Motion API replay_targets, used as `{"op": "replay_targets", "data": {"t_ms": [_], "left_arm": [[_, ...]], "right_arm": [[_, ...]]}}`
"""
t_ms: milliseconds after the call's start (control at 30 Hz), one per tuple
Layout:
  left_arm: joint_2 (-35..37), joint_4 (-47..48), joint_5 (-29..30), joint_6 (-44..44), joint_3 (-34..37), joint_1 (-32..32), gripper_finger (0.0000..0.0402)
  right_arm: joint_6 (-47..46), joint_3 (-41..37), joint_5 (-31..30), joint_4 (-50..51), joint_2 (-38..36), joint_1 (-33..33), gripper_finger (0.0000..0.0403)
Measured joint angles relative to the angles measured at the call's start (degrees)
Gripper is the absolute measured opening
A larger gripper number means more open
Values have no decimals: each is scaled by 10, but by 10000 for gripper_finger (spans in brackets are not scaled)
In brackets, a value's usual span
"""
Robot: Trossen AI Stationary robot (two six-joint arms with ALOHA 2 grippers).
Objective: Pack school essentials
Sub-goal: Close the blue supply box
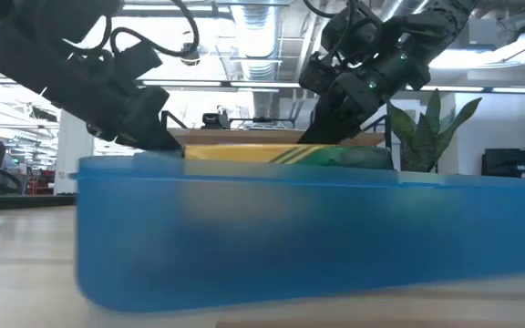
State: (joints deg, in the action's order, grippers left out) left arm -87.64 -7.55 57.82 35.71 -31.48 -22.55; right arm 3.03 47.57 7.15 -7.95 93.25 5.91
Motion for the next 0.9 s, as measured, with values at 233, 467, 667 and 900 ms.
{"op": "replay_targets", "data": {"t_ms": [233, 467, 667, 900], "left_arm": [[18, -23, -10, -33, 0, -4, 0], [81, -25, 1, -53, 0, -39, 0], [98, -18, -8, -45, 0, -69, 0], [98, 8, -44, 4, 1, -70, 0]], "right_arm": [[-2, -1, 37, 0, -1, 0, 8], [-6, -1, 52, 3, -22, -12, 8], [-6, -1, 53, 10, -47, -44, 8], [-15, -1, 52, 24, -75, -93, 8]]}}
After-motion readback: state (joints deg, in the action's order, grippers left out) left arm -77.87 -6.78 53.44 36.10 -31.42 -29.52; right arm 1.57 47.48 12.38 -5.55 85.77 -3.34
